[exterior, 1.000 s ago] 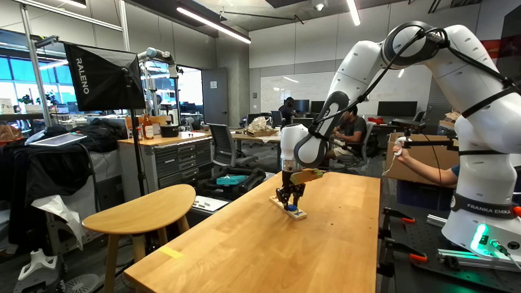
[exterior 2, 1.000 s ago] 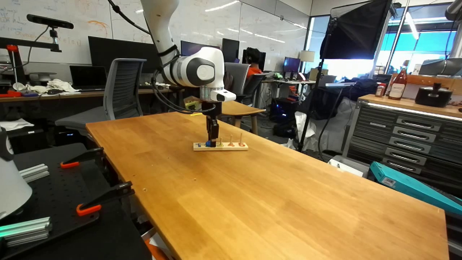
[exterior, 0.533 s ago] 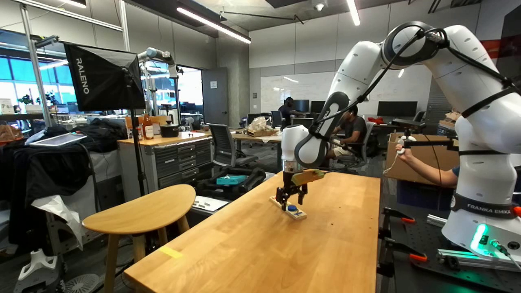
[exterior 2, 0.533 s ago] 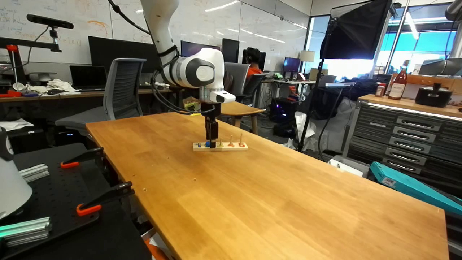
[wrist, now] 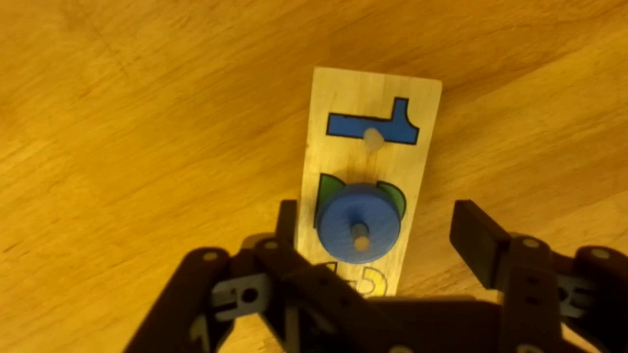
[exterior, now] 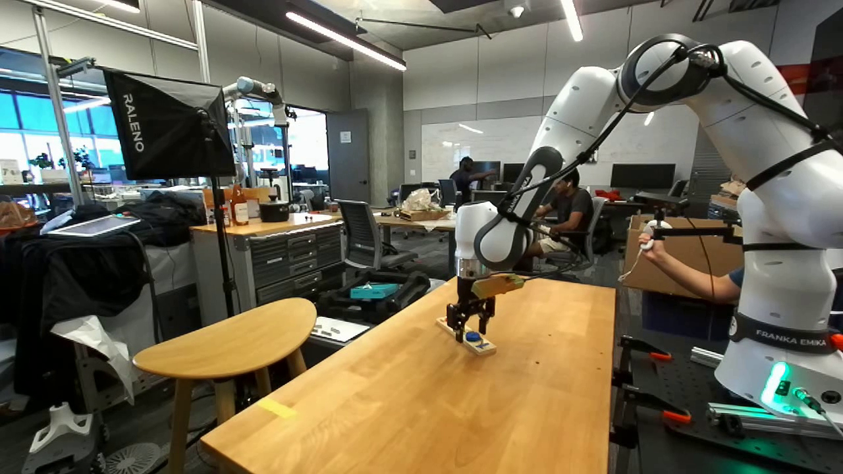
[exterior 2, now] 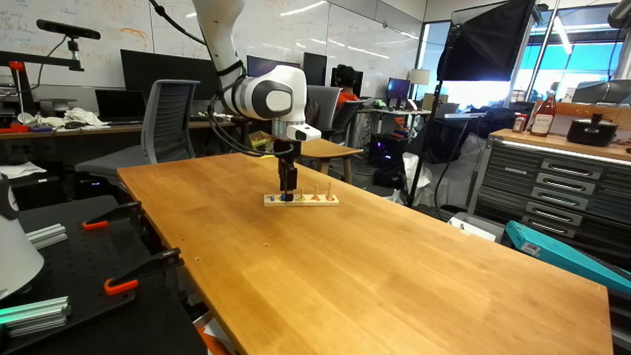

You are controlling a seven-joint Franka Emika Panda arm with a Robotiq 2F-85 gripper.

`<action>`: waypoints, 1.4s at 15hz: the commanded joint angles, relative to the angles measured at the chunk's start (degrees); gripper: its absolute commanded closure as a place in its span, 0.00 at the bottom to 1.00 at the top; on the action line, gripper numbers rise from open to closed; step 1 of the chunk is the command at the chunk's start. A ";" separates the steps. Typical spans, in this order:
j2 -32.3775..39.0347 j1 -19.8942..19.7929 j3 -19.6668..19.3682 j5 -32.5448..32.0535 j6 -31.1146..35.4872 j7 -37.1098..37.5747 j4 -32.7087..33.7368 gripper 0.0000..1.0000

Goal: Remove the disc from the wooden rack and put it on the table

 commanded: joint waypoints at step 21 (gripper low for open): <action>-14.39 -2.56 -1.93 -1.50 -5.28 -3.07 -6.91 0.82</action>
